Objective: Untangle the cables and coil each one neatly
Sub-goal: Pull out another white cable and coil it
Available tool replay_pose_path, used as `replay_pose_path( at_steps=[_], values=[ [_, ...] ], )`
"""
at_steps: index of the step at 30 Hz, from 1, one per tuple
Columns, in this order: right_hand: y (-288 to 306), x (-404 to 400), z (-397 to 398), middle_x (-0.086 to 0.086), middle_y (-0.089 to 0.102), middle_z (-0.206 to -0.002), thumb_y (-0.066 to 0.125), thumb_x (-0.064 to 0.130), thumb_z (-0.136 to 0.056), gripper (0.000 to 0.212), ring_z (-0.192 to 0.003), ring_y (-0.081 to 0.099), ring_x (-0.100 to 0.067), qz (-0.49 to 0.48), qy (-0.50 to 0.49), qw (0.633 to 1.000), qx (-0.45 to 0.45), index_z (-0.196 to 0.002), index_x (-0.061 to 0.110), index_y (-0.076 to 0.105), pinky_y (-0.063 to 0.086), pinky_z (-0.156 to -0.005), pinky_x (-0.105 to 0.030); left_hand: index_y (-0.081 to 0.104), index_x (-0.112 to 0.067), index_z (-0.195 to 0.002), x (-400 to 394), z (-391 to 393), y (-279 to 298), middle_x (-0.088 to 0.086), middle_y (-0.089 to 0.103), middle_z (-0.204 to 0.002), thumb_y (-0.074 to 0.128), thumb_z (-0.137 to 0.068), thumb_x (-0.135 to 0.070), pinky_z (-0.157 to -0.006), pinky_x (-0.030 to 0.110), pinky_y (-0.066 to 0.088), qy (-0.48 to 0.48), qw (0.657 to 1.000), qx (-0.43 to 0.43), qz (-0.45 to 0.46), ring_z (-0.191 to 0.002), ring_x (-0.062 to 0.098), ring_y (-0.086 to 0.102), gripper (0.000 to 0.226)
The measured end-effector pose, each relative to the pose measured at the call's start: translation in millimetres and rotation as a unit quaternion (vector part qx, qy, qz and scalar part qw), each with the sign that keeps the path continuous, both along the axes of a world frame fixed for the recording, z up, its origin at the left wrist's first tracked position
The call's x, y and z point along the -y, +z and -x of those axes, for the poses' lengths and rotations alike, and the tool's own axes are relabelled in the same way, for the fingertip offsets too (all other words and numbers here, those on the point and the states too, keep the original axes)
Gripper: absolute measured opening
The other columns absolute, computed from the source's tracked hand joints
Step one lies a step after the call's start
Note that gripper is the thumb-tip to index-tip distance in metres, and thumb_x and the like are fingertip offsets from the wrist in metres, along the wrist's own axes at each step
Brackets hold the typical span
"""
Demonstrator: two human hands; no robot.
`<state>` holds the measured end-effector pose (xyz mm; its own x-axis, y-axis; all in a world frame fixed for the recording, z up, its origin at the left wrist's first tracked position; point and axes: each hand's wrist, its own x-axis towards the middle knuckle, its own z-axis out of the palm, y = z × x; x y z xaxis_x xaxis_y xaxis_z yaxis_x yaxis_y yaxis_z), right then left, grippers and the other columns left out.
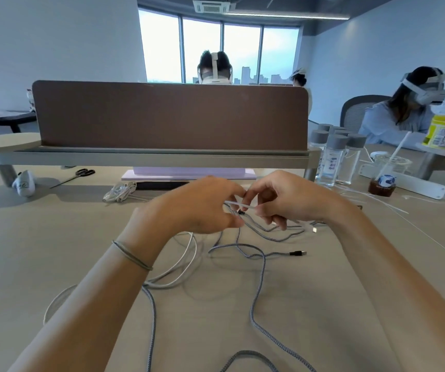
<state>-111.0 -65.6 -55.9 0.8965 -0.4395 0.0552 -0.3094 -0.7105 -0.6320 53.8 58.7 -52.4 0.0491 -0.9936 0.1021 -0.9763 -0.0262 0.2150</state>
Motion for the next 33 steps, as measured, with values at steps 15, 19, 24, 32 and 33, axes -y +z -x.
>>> replay_pose_path(
  at_steps=[15,19,24,32,33],
  values=[
    [1.6,-1.4,1.9,-0.002,0.071,-0.060,0.066,0.016,-0.097,0.017,-0.053,0.070,-0.015,0.131,-0.078,0.988,0.024,-0.081,0.016,0.072,0.061,-0.069,-0.037,0.069,-0.019,-0.097,6.1,-6.2,-8.0,0.000,0.071,-0.065,0.048,-0.104,-0.027,-0.064,0.029,0.058,-0.016,0.992,-0.124,0.006,-0.058,0.012,0.071,0.024],
    [1.6,-9.5,0.9,0.006,0.073,-0.060,0.064,0.023,-0.098,0.019,-0.055,0.070,-0.008,0.156,-0.116,0.976,0.101,-0.081,0.023,0.073,0.060,-0.075,-0.040,0.062,-0.007,-0.088,17.1,0.8,-22.6,0.008,0.062,-0.056,0.041,-0.107,-0.018,-0.056,0.032,0.055,0.038,0.926,-0.369,0.072,-0.053,0.025,0.066,0.030],
    [-21.1,-21.7,11.5,-0.002,0.078,-0.072,0.051,0.016,-0.103,0.027,-0.070,0.076,-0.024,0.013,-0.112,0.986,0.121,-0.092,0.014,0.076,0.061,-0.079,-0.051,0.063,-0.006,-0.093,11.9,22.7,-56.6,0.009,0.067,-0.077,0.046,-0.105,-0.018,-0.074,0.037,0.058,0.084,0.725,-0.669,0.142,-0.072,0.023,0.066,0.024],
    [-68.8,-61.2,1.5,-0.006,0.072,-0.063,0.072,0.010,-0.089,0.014,-0.055,0.067,-0.025,-0.063,-0.115,0.968,0.215,-0.079,0.015,0.080,0.056,-0.060,-0.037,0.065,-0.021,-0.087,-2.9,39.9,-91.6,0.001,0.071,-0.072,0.033,-0.096,-0.063,-0.075,0.042,0.054,0.141,0.858,-0.462,0.174,-0.070,0.020,0.067,0.054],
    [-73.0,-66.1,-0.6,-0.004,0.071,-0.061,0.070,0.009,-0.087,0.015,-0.054,0.067,-0.023,-0.038,-0.123,0.967,0.218,-0.076,0.016,0.079,0.058,-0.062,-0.041,0.063,-0.017,-0.093,-4.7,44.0,-91.5,0.003,0.069,-0.073,0.035,-0.098,-0.060,-0.070,0.042,0.054,0.132,0.855,-0.470,0.174,-0.065,0.019,0.065,0.051]
  ],
)
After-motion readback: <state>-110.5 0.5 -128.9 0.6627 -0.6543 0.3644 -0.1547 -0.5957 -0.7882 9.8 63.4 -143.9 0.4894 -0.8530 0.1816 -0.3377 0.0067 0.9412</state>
